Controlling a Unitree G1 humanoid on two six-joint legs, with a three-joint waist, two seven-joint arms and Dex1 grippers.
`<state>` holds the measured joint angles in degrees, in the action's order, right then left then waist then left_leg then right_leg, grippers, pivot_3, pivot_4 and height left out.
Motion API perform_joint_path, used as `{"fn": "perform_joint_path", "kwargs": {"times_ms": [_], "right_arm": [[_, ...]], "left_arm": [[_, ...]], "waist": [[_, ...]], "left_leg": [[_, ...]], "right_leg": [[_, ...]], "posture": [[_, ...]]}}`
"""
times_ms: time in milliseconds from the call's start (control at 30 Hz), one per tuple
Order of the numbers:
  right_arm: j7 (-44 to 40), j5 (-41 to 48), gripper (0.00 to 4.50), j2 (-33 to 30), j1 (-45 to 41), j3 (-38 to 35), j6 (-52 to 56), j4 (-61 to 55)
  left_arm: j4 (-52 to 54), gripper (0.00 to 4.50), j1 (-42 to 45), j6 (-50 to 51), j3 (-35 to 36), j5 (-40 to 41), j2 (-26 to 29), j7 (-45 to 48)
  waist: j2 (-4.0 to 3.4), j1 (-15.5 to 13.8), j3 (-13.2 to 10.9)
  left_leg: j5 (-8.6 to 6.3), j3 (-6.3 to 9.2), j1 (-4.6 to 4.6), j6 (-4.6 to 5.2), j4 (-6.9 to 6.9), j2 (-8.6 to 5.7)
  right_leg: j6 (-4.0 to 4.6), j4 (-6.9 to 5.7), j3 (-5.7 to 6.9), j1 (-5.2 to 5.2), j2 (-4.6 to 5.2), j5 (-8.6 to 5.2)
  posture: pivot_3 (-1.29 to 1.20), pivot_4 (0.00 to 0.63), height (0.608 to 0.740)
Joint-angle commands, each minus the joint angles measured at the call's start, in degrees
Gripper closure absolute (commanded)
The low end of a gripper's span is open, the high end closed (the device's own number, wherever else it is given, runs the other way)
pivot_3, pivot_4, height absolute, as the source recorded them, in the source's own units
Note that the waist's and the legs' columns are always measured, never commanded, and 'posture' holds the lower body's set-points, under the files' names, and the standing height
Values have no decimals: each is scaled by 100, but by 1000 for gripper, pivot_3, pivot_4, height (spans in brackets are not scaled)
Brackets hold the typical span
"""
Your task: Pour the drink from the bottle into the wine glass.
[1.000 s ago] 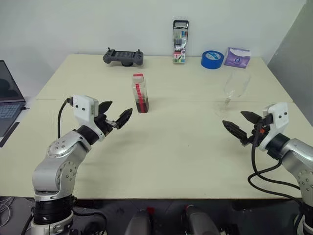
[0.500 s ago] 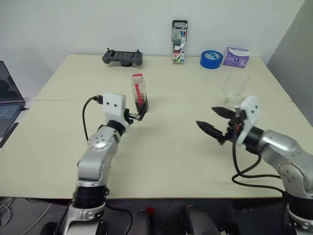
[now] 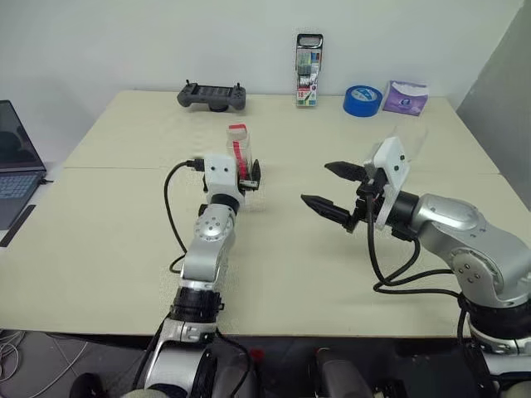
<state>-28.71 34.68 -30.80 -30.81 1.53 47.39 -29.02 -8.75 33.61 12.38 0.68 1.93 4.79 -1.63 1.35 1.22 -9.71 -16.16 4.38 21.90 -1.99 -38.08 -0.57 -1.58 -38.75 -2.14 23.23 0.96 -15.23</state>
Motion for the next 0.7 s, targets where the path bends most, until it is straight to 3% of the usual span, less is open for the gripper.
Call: {"fn": "perform_joint_path", "kwargs": {"times_ms": [33, 700], "right_arm": [[107, -123, 0, 98, -144, 10, -92, -34], [337, -267, 0, 240, -38, -7, -13, -106]], "left_arm": [[-269, 48, 318, -297, 145, 31, -60, -40], [-2135, 48, 1314, -1262, 355, -63, -81, -150]], "waist": [[0, 10, 0], [1, 22, -1]], "left_leg": [[0, 0, -1, 0, 0, 0], [0, 1, 2, 0, 2, -1]], "right_leg": [[0, -1, 0, 0, -2, 0], [-1, 0, 4, 3, 3, 0]], "posture": [[0, 150, 740], [0, 150, 740]]}}
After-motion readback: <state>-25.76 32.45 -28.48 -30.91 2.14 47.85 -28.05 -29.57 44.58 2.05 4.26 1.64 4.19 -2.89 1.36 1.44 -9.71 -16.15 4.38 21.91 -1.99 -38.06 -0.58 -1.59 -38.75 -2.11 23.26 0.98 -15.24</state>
